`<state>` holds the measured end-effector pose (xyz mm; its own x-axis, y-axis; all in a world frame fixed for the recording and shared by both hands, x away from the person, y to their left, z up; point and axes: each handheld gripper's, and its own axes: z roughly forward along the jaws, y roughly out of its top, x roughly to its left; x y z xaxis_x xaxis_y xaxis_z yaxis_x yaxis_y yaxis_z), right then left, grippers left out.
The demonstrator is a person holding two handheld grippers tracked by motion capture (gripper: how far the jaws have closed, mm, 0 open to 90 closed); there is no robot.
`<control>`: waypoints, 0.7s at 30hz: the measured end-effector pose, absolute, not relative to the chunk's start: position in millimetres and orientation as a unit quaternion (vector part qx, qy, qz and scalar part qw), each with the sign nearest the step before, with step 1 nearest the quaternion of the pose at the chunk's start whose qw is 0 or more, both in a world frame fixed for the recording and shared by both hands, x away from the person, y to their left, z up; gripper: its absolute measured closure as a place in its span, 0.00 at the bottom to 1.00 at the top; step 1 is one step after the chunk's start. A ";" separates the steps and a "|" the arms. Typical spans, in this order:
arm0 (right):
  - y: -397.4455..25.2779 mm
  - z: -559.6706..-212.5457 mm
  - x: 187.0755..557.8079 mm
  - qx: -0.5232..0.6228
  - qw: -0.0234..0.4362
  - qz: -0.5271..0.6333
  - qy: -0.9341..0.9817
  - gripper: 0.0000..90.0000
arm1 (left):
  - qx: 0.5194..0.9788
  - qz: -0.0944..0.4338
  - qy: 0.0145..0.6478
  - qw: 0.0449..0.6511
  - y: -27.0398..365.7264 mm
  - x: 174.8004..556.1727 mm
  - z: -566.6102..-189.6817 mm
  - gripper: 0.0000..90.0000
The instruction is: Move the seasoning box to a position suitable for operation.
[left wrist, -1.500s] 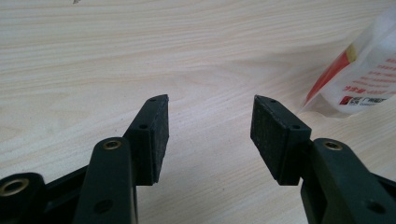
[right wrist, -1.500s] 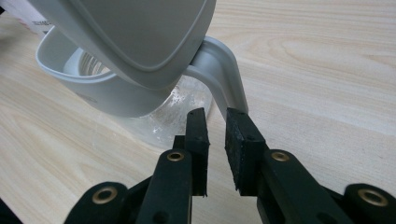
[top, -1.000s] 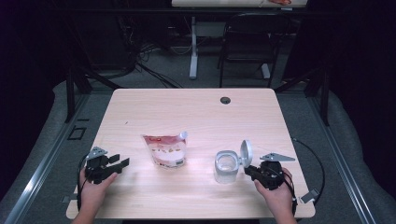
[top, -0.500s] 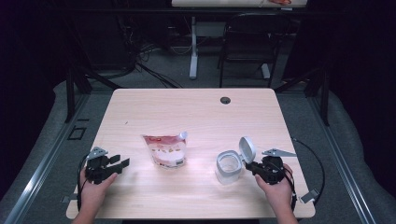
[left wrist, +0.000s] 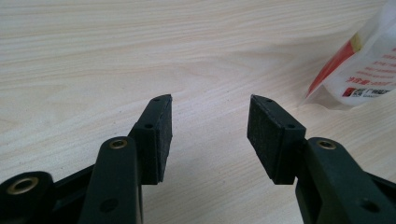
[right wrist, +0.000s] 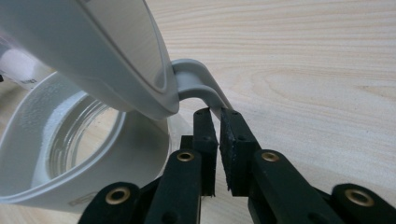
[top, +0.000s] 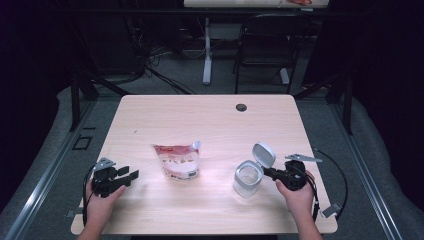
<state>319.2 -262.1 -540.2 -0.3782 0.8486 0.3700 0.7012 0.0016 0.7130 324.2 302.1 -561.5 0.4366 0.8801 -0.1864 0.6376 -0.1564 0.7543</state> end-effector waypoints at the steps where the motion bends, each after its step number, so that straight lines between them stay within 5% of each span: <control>1: -261.3 -540.3 319.9 0.553 0.085 0.441 0.702 0.94 | 0.747 0.150 0.508 0.403 302.2 324.4 -561.4 0.56; 21: -261.0 -539.0 329.1 0.539 0.096 0.443 0.710 0.90 | 0.747 0.140 0.510 0.402 303.3 325.2 -563.8 0.58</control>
